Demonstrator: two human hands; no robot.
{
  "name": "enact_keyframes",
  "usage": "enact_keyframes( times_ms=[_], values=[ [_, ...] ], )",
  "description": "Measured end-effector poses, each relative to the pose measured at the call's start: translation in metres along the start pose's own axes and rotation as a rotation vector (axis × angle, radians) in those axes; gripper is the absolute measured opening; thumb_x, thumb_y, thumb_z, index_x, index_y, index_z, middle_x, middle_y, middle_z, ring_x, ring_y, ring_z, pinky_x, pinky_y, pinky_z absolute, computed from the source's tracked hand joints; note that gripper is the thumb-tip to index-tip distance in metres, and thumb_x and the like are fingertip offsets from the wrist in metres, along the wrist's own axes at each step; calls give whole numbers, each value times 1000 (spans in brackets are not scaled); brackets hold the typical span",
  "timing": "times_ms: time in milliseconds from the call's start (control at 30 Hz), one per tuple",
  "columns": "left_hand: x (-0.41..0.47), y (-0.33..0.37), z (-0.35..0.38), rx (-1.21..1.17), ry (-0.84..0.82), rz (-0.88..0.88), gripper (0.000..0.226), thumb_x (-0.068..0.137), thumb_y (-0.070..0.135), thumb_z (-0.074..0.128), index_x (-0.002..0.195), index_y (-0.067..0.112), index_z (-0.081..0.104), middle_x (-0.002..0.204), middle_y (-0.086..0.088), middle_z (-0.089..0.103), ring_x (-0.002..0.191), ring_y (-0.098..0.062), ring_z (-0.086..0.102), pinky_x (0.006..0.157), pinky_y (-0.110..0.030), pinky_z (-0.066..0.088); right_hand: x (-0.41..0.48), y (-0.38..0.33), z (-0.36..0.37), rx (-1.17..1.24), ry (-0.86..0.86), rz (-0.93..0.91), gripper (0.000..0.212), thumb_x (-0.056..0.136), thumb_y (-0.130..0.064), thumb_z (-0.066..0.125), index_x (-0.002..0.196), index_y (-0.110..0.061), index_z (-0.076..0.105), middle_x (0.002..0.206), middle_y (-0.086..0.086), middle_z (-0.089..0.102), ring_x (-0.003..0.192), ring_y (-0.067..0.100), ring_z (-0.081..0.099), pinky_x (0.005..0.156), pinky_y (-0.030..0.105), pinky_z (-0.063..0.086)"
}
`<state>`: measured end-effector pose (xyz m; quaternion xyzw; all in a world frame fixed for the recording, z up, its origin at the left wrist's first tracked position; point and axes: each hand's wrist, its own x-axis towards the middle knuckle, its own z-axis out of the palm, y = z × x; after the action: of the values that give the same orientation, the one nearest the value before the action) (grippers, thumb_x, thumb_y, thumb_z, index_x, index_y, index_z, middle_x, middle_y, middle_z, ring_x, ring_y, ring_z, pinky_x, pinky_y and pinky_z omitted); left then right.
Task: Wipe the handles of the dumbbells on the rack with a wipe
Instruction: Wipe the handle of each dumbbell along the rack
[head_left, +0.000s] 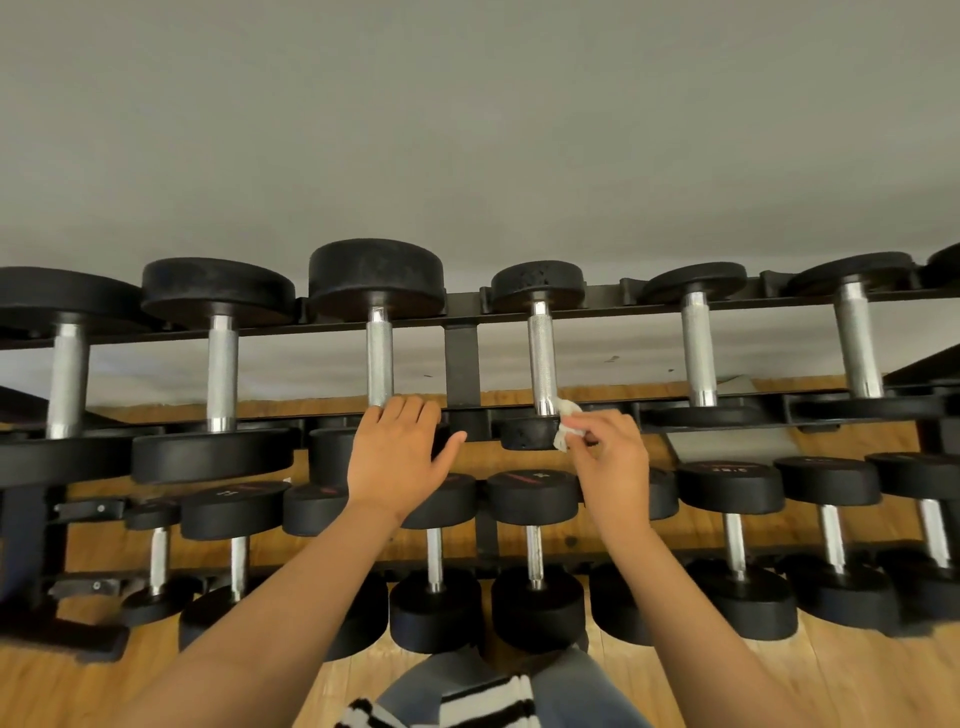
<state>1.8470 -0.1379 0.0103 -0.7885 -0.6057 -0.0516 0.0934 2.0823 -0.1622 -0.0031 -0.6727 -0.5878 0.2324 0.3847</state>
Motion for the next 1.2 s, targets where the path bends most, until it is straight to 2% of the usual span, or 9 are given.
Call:
enact_keyframes(
  times_ms=[167,300,500,600,733,900,1000,1133,1200],
  values=[
    [0,0,-1,-15,16,-1,46,93,53,36,90,17,63,83,0,61,80,-20,58,70,-33,45,-4,-9,7,-27,3,-34,22,81,1,71,99,-12,72,94,-3,63,92,14,53,80,23,47],
    [-1,0,1,-32,36,-5,46,93,52,35,89,16,63,83,0,62,80,-20,58,71,-34,45,-9,-12,8,-11,-22,-21,23,82,-1,71,101,-14,69,92,-8,59,89,14,55,78,23,49],
    [0,0,1,-66,22,-5,48,94,52,33,91,16,64,84,0,63,81,-20,59,72,-34,46,6,-25,15,11,-40,40,26,84,-4,70,106,-18,65,101,-3,56,88,6,58,79,12,48],
    [0,-1,0,-64,16,-13,48,94,52,34,93,15,64,85,0,63,82,-19,59,73,-34,47,-10,-25,16,44,-61,75,29,83,-3,71,105,-21,65,98,-4,55,85,0,57,81,15,51],
    [1,-1,-4,-128,-23,-8,38,96,48,45,96,17,66,88,2,65,85,-18,60,77,-34,47,0,-32,21,63,-37,56,37,83,-3,70,116,-18,61,97,-2,57,89,-10,52,79,0,39],
    [3,10,-16,-535,6,-4,23,94,32,59,110,18,66,106,3,65,104,-14,56,89,-28,44,-13,-27,20,38,-64,80,40,81,0,72,115,-17,60,99,-2,59,86,-5,56,80,1,41],
    [6,44,-20,-841,-101,68,27,92,21,63,119,18,62,117,4,58,111,-8,51,94,-20,42,-15,-26,22,39,-70,85,42,80,2,72,115,-17,59,99,-1,58,87,0,57,78,3,43],
    [5,79,-4,-991,-99,58,27,90,7,61,117,14,65,120,3,58,115,-9,51,104,-28,43,-8,-31,20,28,-83,115,40,83,1,66,117,-19,58,100,1,56,87,4,57,78,11,48],
    [4,81,3,-1031,-69,13,27,90,5,61,114,15,66,118,9,56,114,-5,50,103,-29,44,-10,-31,16,26,-115,110,38,85,0,66,117,-19,57,101,-1,56,87,2,57,79,7,46]
  ],
)
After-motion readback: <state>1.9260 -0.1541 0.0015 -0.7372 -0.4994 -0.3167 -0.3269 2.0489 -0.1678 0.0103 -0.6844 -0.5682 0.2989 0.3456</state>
